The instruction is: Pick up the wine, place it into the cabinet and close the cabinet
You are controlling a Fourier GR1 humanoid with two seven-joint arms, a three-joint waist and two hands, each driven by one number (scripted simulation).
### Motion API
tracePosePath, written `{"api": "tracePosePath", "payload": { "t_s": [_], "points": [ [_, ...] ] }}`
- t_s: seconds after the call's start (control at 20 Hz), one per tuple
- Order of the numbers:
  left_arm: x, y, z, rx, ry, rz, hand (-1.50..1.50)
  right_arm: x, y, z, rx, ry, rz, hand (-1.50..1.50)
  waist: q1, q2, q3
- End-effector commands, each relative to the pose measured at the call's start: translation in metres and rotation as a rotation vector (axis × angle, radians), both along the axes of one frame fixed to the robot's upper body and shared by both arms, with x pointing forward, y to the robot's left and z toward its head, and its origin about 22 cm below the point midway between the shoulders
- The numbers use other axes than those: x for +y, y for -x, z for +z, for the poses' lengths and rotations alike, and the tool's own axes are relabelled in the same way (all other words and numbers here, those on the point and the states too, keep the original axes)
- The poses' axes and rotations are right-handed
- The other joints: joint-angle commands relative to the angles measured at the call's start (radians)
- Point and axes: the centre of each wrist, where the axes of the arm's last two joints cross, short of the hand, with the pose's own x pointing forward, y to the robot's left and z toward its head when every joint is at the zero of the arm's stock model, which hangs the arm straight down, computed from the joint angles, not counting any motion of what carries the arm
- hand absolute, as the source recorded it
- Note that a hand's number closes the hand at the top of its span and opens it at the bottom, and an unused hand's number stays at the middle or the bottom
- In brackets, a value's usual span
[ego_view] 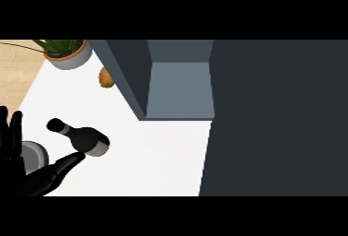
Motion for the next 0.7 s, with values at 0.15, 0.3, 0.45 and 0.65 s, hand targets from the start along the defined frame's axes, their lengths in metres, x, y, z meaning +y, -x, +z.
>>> {"api": "tracePosePath", "payload": {
  "t_s": [0.15, 0.3, 0.45, 0.65],
  "points": [
    [0.026, -0.016, -0.042, 0.052, 0.032, -0.004, -1.50, -0.004, 0.039, 0.015, -0.037, -0.023, 0.024, -1.50, -0.006, 0.000, 0.000],
    [0.035, -0.021, -0.059, 0.066, 0.046, 0.014, -1.50, -0.010, 0.036, 0.018, -0.033, -0.012, 0.031, -1.50, -0.007, 0.000, 0.000],
    [0.014, -0.032, -0.073, 0.044, 0.045, -0.002, -1.50, -0.013, 0.024, 0.021, -0.039, -0.006, 0.026, -1.50, -0.004, 0.001, 0.000],
    [0.048, -0.016, -0.086, 0.053, 0.011, 0.062, -1.50, -0.014, 0.027, 0.018, -0.024, -0.015, 0.013, -1.50, -0.001, 0.000, 0.001]
  ]
}}
